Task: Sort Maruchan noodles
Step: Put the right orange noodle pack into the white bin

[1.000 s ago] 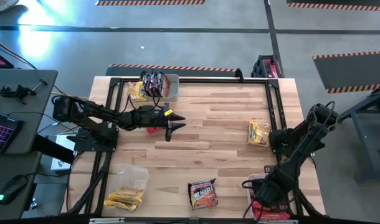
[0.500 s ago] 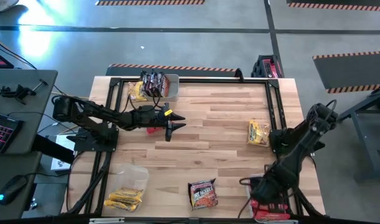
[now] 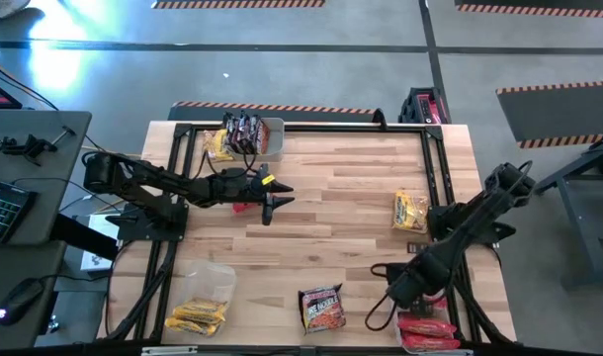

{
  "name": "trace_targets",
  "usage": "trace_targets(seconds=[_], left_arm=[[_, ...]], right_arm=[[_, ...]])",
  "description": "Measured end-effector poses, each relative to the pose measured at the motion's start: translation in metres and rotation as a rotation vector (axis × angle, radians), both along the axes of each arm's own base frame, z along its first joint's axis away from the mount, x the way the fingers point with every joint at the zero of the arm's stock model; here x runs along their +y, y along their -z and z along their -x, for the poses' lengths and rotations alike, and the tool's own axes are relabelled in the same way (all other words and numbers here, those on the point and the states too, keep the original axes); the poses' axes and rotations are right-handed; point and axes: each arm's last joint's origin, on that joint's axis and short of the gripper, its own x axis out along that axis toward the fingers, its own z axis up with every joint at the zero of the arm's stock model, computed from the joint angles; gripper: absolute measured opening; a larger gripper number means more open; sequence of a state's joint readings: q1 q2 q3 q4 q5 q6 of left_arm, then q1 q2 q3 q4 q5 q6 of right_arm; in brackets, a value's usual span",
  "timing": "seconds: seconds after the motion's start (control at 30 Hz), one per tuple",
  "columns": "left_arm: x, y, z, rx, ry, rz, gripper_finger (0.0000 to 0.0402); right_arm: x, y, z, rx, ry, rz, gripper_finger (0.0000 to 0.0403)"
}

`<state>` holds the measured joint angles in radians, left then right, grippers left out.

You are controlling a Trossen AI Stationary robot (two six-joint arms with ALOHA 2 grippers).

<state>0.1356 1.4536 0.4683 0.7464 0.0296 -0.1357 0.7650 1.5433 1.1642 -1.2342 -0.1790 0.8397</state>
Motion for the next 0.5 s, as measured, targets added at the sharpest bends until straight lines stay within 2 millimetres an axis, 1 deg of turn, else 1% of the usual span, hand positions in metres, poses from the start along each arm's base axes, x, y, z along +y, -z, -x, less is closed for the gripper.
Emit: trace_targets(seconds=[0.07, 0.13, 0.27, 0.37, 0.43, 0.5], left_arm=[[0.000, 0.000, 0.000, 0.000, 0.000, 0.000, 0.0135], [0.000, 0.000, 0.000, 0.000, 0.000, 0.000, 0.0135], [0.000, 0.000, 0.000, 0.000, 0.000, 0.000, 0.0135], [0.000, 0.000, 0.000, 0.000, 0.000, -0.001, 0.0135], [0.000, 0.000, 0.000, 0.000, 0.000, -0.002, 0.0135], [0.000, 0.000, 0.000, 0.000, 0.001, -0.002, 0.0135]], right_arm=[[-0.001, 0.007, 0.000, -0.012, 0.008, 0.009, 0.0021], [0.002, 0.010, -0.002, -0.037, -0.010, -0.031, 0.0025], [0.016, 0.009, -0.009, -0.135, -0.124, -0.185, 0.0007], [0.022, 0.008, -0.009, -0.146, -0.156, -0.254, 0.0004], [0.022, 0.008, -0.009, -0.142, -0.157, -0.253, 0.0005], [0.018, 0.008, -0.010, -0.169, -0.145, -0.197, 0.0002]])
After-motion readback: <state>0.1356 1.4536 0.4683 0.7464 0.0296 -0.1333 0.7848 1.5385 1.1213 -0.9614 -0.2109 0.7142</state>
